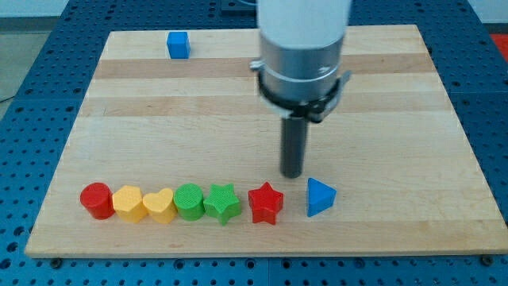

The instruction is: Move the triangle into the red star

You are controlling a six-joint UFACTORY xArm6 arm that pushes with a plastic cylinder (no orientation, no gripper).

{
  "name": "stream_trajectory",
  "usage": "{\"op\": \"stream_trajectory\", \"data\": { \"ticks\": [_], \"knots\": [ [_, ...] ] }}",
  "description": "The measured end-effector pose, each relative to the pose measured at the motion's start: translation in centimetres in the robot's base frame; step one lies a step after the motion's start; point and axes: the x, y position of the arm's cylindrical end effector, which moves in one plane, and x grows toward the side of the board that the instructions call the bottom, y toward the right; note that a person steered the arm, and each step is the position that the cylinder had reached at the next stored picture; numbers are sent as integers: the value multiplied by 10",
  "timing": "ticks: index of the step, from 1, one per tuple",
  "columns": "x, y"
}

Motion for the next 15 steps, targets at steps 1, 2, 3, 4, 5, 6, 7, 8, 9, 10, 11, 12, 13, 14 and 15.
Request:
{"op": "stream_trajectory", "data": {
  "ticks": [1,2,3,4,5,6,7,8,9,10,11,12,13,14,15],
  "knots": [
    [-4,67],
    [12,91],
    [42,89],
    [61,76],
    [62,50],
    [62,27],
    [62,10],
    [62,5],
    [55,41],
    [18,71],
    [15,45],
    [30,18],
    [48,13],
    [57,13],
    [38,13]
  ]
}}
